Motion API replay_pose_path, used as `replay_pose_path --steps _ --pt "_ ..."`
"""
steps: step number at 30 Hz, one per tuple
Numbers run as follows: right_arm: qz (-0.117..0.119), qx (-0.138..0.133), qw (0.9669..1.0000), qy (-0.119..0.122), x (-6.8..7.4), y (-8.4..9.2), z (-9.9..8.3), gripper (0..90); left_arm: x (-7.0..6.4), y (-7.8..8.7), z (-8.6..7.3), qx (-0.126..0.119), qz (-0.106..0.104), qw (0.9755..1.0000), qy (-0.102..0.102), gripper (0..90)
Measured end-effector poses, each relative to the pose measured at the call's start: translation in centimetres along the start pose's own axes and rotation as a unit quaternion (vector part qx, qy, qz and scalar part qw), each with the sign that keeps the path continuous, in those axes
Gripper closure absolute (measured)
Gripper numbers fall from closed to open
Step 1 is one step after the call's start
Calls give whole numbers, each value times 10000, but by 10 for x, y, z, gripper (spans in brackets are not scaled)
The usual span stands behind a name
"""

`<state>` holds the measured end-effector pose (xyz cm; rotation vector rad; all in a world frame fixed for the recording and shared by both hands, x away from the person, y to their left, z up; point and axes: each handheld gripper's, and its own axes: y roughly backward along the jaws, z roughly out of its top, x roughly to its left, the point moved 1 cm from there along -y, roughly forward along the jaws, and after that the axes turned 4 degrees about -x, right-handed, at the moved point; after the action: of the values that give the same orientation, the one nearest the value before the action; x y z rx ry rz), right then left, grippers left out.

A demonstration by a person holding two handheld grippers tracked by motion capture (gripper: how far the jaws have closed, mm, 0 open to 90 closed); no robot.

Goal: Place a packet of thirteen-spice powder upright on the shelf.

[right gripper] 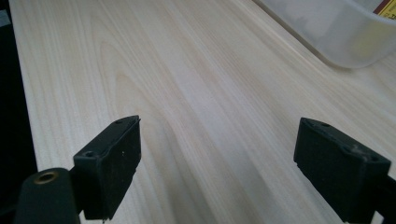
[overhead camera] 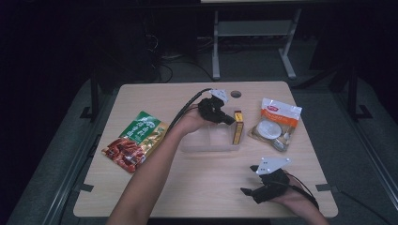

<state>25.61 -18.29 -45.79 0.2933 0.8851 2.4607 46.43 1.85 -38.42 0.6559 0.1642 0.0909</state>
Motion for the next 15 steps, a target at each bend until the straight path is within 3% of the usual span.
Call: replay_pose_path --steps 5,15 --pt "11 -12 10000 -33 1 1 -1 144 0 -2 -5 108 65 9999 43 889" --pt "-10 -8 10000 -11 2 2 -1 144 -16 27 -16 156 171 9996 149 857"
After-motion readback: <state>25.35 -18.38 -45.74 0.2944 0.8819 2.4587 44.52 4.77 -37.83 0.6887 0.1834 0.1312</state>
